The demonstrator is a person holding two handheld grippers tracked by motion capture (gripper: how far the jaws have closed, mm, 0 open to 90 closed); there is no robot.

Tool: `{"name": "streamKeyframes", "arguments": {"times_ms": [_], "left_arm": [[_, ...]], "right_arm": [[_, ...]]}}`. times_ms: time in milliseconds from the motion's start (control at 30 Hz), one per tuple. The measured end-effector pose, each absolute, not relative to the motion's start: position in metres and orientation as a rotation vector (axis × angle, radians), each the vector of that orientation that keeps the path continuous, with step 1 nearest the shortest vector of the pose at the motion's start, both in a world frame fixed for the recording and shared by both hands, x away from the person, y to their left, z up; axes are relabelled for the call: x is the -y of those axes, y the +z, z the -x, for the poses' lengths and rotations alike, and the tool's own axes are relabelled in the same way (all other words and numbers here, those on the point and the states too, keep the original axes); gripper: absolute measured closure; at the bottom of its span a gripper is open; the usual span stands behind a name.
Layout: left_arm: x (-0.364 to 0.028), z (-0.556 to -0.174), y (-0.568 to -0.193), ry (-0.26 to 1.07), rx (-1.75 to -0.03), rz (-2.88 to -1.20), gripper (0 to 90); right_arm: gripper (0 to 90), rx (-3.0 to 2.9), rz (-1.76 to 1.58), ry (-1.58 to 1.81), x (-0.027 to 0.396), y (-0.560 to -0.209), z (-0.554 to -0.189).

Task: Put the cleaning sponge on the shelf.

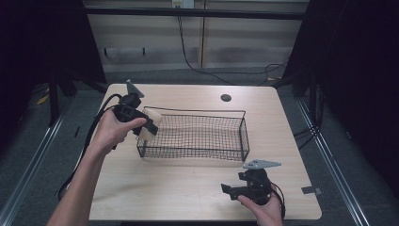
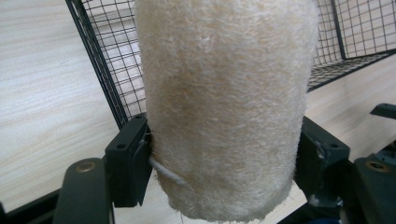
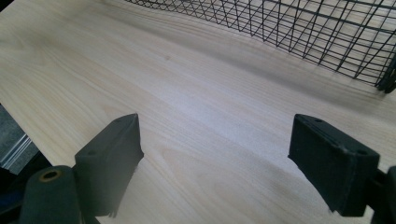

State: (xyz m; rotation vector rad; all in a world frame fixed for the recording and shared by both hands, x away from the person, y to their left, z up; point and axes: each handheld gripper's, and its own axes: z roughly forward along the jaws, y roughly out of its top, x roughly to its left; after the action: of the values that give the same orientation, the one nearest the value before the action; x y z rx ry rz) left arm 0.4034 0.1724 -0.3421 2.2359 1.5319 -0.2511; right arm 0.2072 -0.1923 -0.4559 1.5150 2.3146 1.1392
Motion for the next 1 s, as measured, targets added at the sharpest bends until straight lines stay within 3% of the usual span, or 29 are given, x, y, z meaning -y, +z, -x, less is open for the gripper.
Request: {"name": "streamKeyframes", "arguments": {"times_ms": [1000], "left_arm": [[-0.146, -0.411, -0.371, -0.219, -1.632, -2.236, 30.6]], "right_arm": [[16.6, -2.321, -1.509, 1.14, 0.192, -0.456, -0.207]]}}
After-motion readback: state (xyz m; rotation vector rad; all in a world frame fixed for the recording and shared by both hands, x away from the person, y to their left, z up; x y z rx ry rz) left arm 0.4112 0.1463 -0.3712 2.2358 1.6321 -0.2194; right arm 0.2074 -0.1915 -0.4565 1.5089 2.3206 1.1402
